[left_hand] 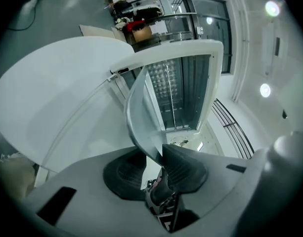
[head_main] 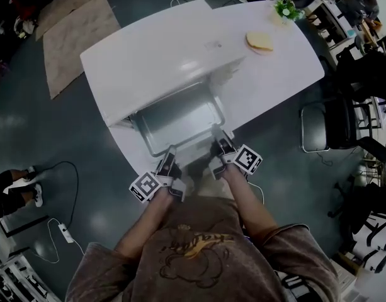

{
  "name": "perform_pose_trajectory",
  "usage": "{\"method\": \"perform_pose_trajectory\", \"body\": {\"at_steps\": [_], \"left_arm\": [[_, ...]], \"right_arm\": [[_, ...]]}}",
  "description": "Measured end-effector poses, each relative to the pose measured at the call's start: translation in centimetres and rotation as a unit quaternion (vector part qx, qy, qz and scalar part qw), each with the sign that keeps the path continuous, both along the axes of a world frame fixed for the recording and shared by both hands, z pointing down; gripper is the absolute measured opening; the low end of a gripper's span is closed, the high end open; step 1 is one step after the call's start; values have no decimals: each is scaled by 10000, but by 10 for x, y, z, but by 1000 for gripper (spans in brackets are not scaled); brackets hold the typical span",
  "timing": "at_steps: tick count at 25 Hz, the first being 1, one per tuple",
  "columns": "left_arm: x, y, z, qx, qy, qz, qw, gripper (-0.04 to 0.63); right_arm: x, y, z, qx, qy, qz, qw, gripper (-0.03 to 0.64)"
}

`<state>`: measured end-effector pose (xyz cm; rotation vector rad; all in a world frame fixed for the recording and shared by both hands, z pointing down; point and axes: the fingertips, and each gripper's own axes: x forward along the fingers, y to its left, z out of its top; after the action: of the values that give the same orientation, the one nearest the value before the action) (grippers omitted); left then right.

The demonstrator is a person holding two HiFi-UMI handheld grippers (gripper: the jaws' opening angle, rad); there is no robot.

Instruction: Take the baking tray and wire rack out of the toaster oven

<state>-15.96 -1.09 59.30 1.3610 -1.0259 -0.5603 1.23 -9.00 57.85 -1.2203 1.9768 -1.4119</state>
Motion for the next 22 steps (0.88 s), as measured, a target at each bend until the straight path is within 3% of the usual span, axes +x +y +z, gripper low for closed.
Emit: {"method": "perform_pose_trajectory", "body": {"at_steps": [3,8,12,15,22], "left_arm": [[3,6,-8,209,81,152,9996,96],[8,23,-6,123,175,334,9992,97],[16,36,-9,170,217,675,9973,97],[20,45,-7,243,58,1030,9944,95],[52,56,-12,281,75,1868,9820,95]], "right_arm": [[5,14,2,-191,-38,216,9996,107],[18,42,11,-589,120,501,9969,106],[25,63,4,-260,-11,603,9978,107],[35,85,7,-254,-46,836,9962,106],[70,133,5,-321,-94,1612,9863,109]]}}
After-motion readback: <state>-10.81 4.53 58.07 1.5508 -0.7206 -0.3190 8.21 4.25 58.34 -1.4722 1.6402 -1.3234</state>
